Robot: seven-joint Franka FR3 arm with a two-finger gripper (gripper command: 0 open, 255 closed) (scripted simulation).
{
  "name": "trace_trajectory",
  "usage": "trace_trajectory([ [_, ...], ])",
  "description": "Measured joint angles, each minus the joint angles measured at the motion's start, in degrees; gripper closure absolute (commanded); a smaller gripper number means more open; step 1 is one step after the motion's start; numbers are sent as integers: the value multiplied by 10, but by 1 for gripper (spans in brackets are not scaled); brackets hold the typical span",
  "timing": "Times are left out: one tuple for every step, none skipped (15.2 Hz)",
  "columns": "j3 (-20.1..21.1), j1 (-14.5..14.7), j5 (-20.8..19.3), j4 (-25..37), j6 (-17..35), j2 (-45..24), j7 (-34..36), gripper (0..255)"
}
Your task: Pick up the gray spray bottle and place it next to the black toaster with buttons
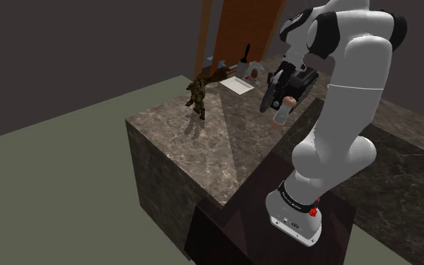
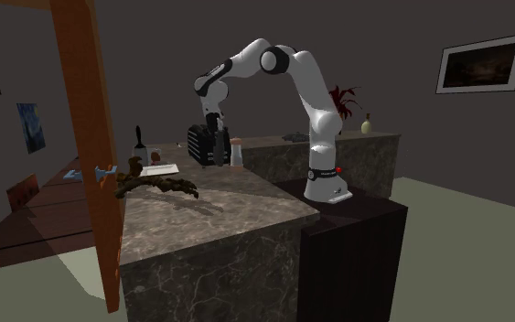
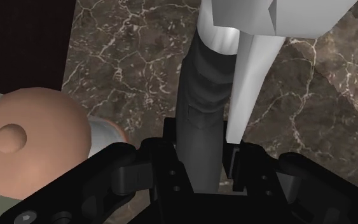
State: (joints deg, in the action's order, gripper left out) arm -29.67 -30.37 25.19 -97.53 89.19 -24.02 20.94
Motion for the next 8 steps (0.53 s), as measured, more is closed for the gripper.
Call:
trace_trajectory([
  [1,0,2,-3,6,-3,-2,255],
  [1,0,3,-7,11,-6,-4,255],
  [2,0,4,-10,16,-8,-6,255],
  [3,0,7,-13,23,-13,-9,255],
  [4,-1,9,-15,28,-17,-11,255],
  [4,-1,10,-20,34,-19,-14,255],
  [6,0,12,-24,40,-22,-15,255],
  [7,0,13,-24,43,-25,-16,255],
])
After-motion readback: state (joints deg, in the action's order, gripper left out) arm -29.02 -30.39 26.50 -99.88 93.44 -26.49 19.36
